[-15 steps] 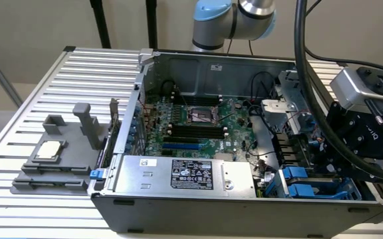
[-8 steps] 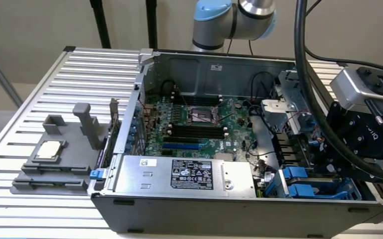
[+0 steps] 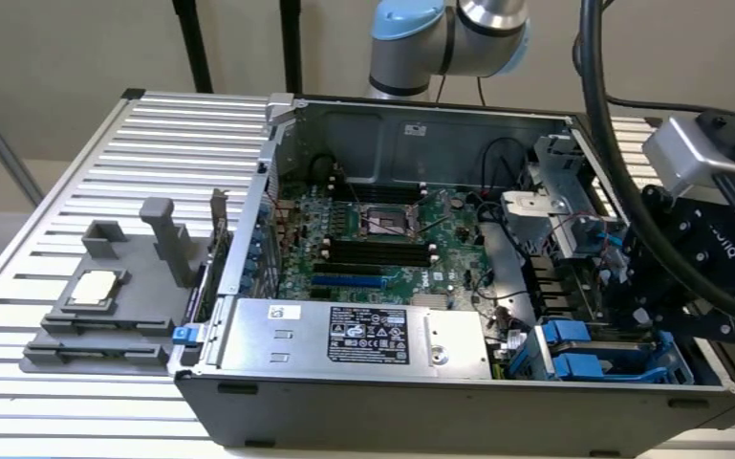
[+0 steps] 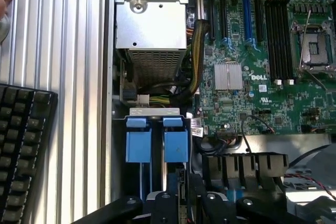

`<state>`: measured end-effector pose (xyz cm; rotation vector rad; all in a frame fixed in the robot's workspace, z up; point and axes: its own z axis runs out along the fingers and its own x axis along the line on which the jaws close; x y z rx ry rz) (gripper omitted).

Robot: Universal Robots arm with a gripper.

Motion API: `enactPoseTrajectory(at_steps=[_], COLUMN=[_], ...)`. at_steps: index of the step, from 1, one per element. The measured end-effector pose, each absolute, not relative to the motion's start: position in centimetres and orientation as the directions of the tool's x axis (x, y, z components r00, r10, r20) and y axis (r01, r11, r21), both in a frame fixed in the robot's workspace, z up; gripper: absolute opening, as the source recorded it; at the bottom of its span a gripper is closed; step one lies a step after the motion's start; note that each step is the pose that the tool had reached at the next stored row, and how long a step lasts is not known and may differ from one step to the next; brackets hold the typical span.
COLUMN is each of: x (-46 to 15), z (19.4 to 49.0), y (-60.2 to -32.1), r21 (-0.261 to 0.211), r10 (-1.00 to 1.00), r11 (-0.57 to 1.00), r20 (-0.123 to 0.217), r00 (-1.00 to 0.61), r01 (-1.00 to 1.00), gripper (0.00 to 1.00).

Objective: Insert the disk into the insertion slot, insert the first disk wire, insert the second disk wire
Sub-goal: 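Insert the second disk wire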

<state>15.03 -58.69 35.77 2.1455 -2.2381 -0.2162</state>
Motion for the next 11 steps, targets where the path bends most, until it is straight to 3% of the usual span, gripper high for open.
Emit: enactPoseTrajectory(at_steps=[6, 11], x=[14.7, 14.6], z=[38.4, 38.7], y=[-58.4, -57.2], r21=[0.123, 0.122], r10=[-0.996, -0.997], r11=[0.038, 0.038], r20=[-0.071, -0.069], r00=[-0.047, -0.047], r01=[-0.992, -0.992], gripper=[0.25, 0.25])
